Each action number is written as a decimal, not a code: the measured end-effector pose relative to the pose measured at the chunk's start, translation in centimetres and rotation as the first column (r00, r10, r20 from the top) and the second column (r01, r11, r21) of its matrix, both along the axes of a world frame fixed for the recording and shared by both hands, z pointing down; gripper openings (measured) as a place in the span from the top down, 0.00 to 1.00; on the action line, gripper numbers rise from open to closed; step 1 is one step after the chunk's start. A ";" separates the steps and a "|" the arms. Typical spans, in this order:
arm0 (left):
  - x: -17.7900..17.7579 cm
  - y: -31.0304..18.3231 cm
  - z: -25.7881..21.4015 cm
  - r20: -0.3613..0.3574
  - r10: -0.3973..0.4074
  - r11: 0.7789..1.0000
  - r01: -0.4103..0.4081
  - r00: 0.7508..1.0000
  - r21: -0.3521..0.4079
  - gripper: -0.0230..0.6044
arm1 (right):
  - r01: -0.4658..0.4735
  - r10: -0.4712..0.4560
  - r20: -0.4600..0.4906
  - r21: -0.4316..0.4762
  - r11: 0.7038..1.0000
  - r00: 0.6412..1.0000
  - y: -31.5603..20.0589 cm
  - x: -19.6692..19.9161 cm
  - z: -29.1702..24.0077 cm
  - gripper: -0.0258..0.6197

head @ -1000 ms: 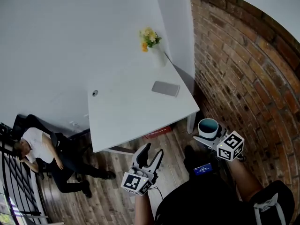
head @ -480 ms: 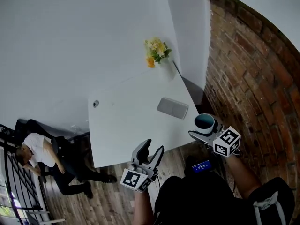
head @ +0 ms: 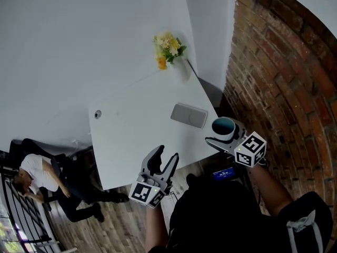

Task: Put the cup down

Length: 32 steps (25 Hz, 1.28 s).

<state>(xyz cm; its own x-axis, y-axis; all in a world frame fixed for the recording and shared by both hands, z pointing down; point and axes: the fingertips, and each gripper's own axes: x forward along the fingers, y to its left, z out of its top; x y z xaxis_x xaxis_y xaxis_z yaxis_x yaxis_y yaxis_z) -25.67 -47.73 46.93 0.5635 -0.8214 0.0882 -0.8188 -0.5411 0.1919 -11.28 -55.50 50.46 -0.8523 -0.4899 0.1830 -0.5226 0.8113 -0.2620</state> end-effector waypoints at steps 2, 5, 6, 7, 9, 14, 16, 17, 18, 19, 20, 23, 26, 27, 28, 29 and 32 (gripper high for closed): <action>-0.5 -0.4 -0.2 -0.001 0.010 1.000 -0.010 1.000 0.004 0.59 | -0.013 0.013 -0.001 0.000 1.000 1.000 -0.1 -0.3 -0.2 0.32; -0.7 -0.6 -0.3 -0.007 0.025 1.000 -0.025 1.000 0.006 0.59 | -0.025 0.025 -0.004 0.004 1.000 1.000 -0.1 -0.6 -0.3 0.32; -0.8 -0.6 -0.2 -0.007 0.030 1.000 -0.030 1.000 0.005 0.59 | -0.028 0.028 -0.004 0.005 1.000 1.000 -0.1 -0.6 -0.3 0.32; -0.8 -0.6 -0.1 -0.008 0.035 0.999 -0.035 0.999 0.004 0.59 | -0.030 0.030 -0.004 0.005 1.000 1.000 -0.2 -0.8 -0.3 0.32; -0.9 -0.7 0.1 -0.011 0.043 0.999 -0.043 0.999 0.002 0.59 | -0.031 0.031 -0.007 0.004 1.000 0.999 -0.2 -1.0 -0.2 0.32; -1.3 -0.7 0.2 -0.014 0.046 0.999 -0.046 0.999 -0.002 0.59 | -0.034 0.034 -0.013 -0.001 0.999 0.999 -0.1 -1.5 -0.1 0.32; -1.5 -0.7 0.2 -0.012 0.043 0.999 -0.043 0.999 0.001 0.59 | -0.030 0.030 -0.014 0.001 1.000 0.999 -0.2 -1.6 -0.1 0.32; -1.7 -0.7 0.2 -0.011 0.040 0.999 -0.040 0.999 0.001 0.59 | -0.028 0.028 -0.015 0.002 1.000 0.999 -0.2 -1.8 -0.1 0.32; -1.7 -0.7 0.3 -0.011 0.039 0.999 -0.039 0.999 0.000 0.59 | -0.026 0.026 -0.016 0.001 1.000 1.000 -0.2 -1.9 -0.1 0.32; -1.8 -0.7 0.4 -0.011 0.038 0.999 -0.038 0.999 -0.002 0.59 | -0.024 0.024 -0.016 0.000 1.000 1.000 -0.2 -2.0 0.0 0.32; -1.9 -0.7 0.4 -0.011 0.037 0.999 -0.037 0.999 -0.004 0.59 | -0.023 0.022 -0.017 -0.003 1.000 1.000 -0.3 -2.0 0.1 0.32; -2.0 -1.0 0.7 -0.013 0.033 0.999 -0.033 0.999 -0.010 0.59 | -0.019 0.019 -0.019 -0.019 1.000 1.000 -0.6 -2.1 0.7 0.32; -2.1 -1.1 0.9 -0.013 0.027 0.999 -0.027 1.000 -0.018 0.59 | -0.012 0.012 -0.020 -0.044 0.999 1.000 -1.1 -2.1 1.7 0.32; -2.2 -1.1 1.0 -0.011 0.024 0.999 -0.025 1.000 -0.022 0.59 | -0.010 0.009 -0.021 -0.052 0.999 1.000 -1.4 -2.2 2.2 0.32; -2.3 -1.1 1.1 -0.008 0.022 0.999 -0.022 1.000 -0.026 0.59 | -0.009 0.008 -0.020 -0.058 0.998 1.000 -1.8 -2.3 2.6 0.32; -2.5 -1.2 1.2 -0.004 0.019 0.999 -0.019 1.000 -0.029 0.59 | -0.007 0.006 -0.019 -0.064 0.998 1.000 -2.3 -2.5 3.1 0.32; -2.7 -1.6 1.5 0.008 0.011 0.999 -0.011 1.000 -0.039 0.59 | -0.001 0.000 -0.016 -0.071 0.997 1.000 -4.3 -3.1 5.0 0.32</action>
